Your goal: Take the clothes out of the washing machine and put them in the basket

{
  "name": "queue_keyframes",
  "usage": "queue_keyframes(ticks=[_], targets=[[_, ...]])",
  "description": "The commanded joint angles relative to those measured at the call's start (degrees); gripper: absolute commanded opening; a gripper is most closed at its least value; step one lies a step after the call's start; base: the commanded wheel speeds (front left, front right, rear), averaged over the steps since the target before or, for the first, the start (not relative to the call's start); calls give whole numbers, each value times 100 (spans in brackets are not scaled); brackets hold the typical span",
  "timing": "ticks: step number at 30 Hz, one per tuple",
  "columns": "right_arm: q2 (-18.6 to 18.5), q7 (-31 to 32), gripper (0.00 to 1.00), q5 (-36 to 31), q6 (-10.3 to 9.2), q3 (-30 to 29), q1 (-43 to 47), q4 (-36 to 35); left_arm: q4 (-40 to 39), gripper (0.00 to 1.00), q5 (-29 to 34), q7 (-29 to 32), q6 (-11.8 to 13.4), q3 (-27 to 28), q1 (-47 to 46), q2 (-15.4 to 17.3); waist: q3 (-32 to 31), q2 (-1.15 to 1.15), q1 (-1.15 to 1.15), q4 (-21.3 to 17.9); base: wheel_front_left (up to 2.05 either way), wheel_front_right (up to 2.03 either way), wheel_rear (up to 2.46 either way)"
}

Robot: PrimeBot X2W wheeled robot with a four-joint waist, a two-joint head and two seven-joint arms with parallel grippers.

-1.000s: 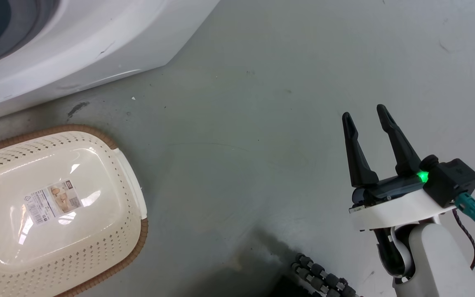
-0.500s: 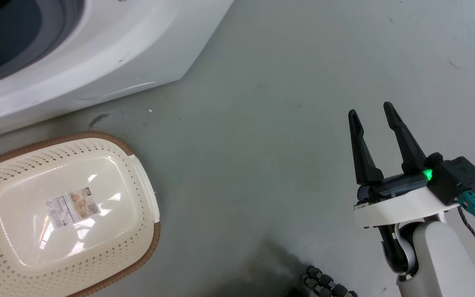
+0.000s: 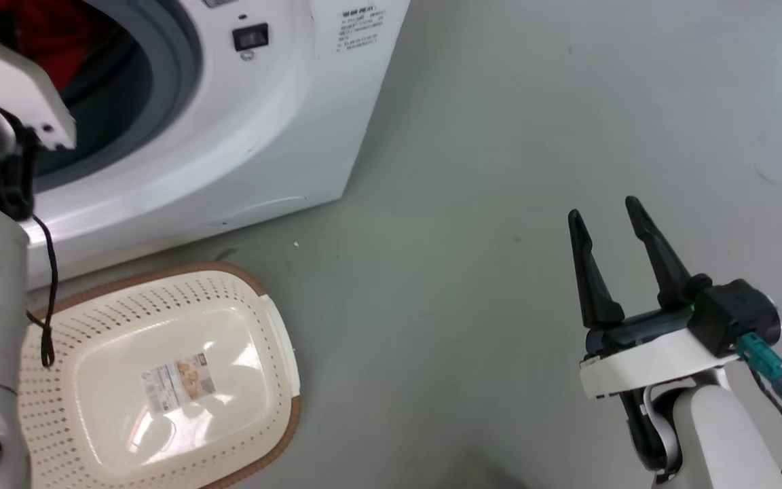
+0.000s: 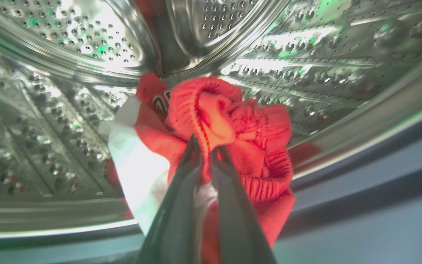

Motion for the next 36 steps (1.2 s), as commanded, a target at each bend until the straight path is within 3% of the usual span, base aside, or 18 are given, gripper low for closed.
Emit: queue_keyframes(ticks=[1,10,19,36], targets=[[8,-12,100,-28,-4,17,91,34,24,0,1,-184,-1,-13,128,-45,-332,0,0,192,0,0,0],[7,27,100,-235,-4,-43,345,110,232,0,-9,-1347,-24,-134,740,-452,-1193,0,0,588,0,0,0],[6,246,100,-298,-4,-166,677,5,-132,0,-20,-1655,-4,-131,1454,-727,-1932,0,0,905,0,0,0],[7,600,100,-474,-4,-563,1292,-418,-3297,0,-37,-1475,354,21,3804,-884,-2662,0,0,1504,0,0,0]])
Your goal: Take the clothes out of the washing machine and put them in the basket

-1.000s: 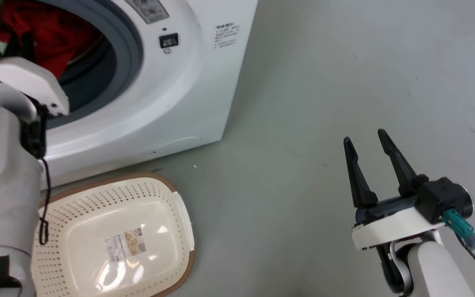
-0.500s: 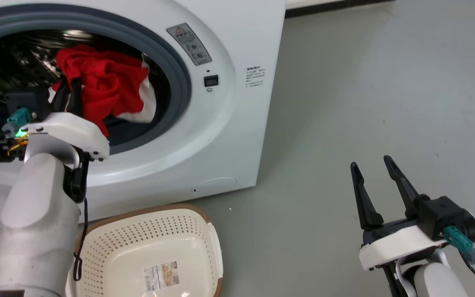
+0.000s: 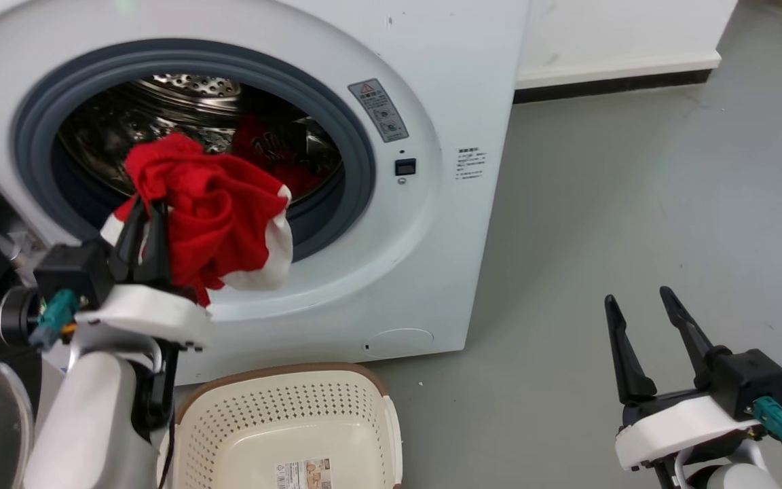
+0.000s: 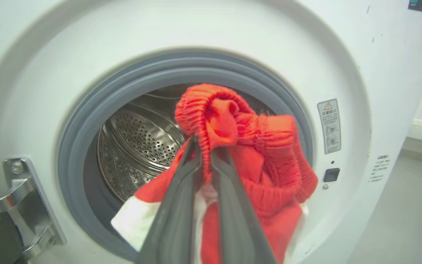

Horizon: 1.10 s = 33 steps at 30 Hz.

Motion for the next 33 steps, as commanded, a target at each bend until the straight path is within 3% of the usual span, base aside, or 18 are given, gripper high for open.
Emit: queue_keyframes(ticks=[1,8,13,20,33], targets=[[6,16,100,-49,-4,-64,103,-68,-319,0,-20,89,69,-14,290,-27,-98,0,1,130,0,0,0],[6,92,100,-90,-4,-135,227,-206,-1583,0,-67,623,309,-159,1423,-63,-145,0,1,337,0,0,0],[7,146,100,-102,-4,-172,177,-327,-1768,0,-215,934,345,-380,2024,-229,3,0,1,446,0,0,0],[6,131,100,-95,-4,-74,-99,-430,-901,0,-349,865,172,-659,2116,-472,496,0,1,415,0,0,0],[7,-102,100,85,-4,152,-677,-408,1371,0,-311,323,-211,-888,1077,-679,1751,0,1,-39,0,0,0]])
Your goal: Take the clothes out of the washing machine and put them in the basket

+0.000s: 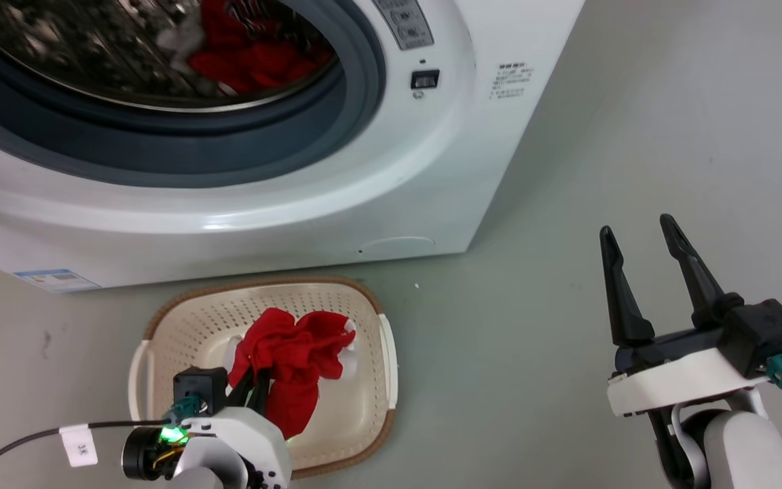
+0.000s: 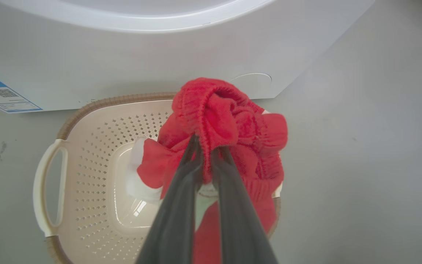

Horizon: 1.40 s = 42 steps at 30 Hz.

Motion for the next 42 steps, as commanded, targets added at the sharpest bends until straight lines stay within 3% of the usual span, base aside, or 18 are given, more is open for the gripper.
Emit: queue_keyframes(ticks=[1,14,26,31,32,33,34,37,42], targets=[[9,-40,100,24,-4,30,-101,29,163,0,30,-54,-24,4,-153,-36,371,0,-1,-208,0,0,0],[10,-302,100,76,-4,200,-625,12,2568,0,-42,-474,-35,247,-1481,28,1639,0,-1,-679,0,0,0],[9,-475,100,256,-4,395,-863,73,3295,0,-134,-507,149,579,-2110,145,2341,0,-1,-917,0,0,0],[9,-506,100,275,-4,414,-914,186,3524,0,-111,-507,16,588,-2114,121,2316,0,-1,-911,0,0,0],[9,-513,100,264,-4,414,-910,206,3583,16,-112,-507,-24,583,-2122,107,2282,0,-1,-899,0,0,0],[9,-519,100,264,-4,421,-916,227,3644,60,-125,-507,-36,586,-2122,96,2237,0,-1,-882,0,0,0],[9,-522,100,252,-4,422,-925,251,3692,87,-130,-507,-65,578,-2114,74,2176,0,-1,-863,0,0,0],[8,-529,100,148,-4,389,-866,322,3813,100,-144,-508,-129,556,-2035,-34,1913,0,-1,-760,0,0,0],[8,-503,100,49,-4,361,-682,443,3816,100,-171,-508,-122,594,-1797,-151,1299,0,-1,-561,0,0,0]])
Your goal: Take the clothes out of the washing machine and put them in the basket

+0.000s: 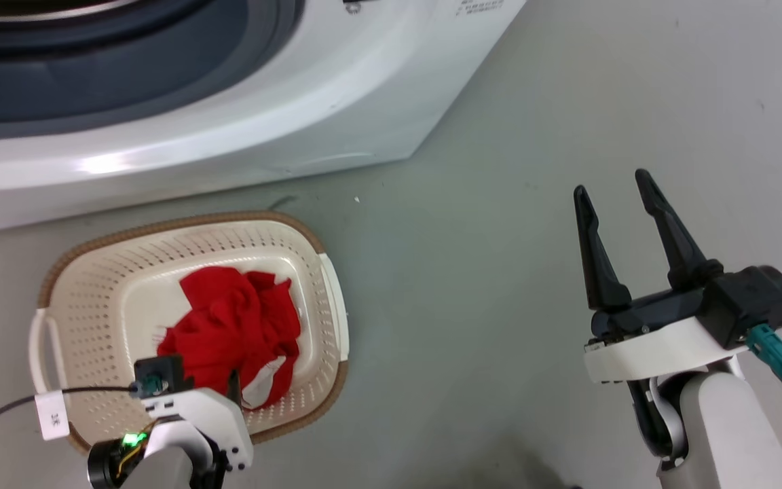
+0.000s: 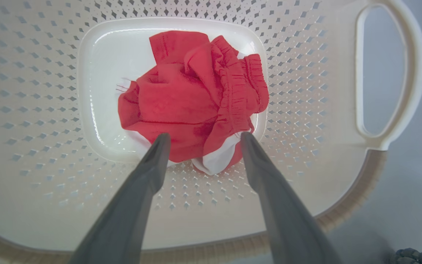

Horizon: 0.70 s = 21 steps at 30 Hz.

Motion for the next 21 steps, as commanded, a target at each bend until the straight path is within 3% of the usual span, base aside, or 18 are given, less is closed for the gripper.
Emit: queue_keyframes(ticks=[1,11,21], targets=[[9,12,100,-22,-4,-13,105,32,-37,100,-3,-14,33,23,167,-33,-489,0,-1,203,0,0,0],[8,327,100,-173,-4,-150,651,-45,-736,100,77,-14,61,245,1010,-187,-1743,0,-1,595,0,0,0],[8,610,100,-323,-4,-269,1031,-325,-2250,100,399,-14,180,700,1491,-308,-2311,0,-1,904,0,0,0]])
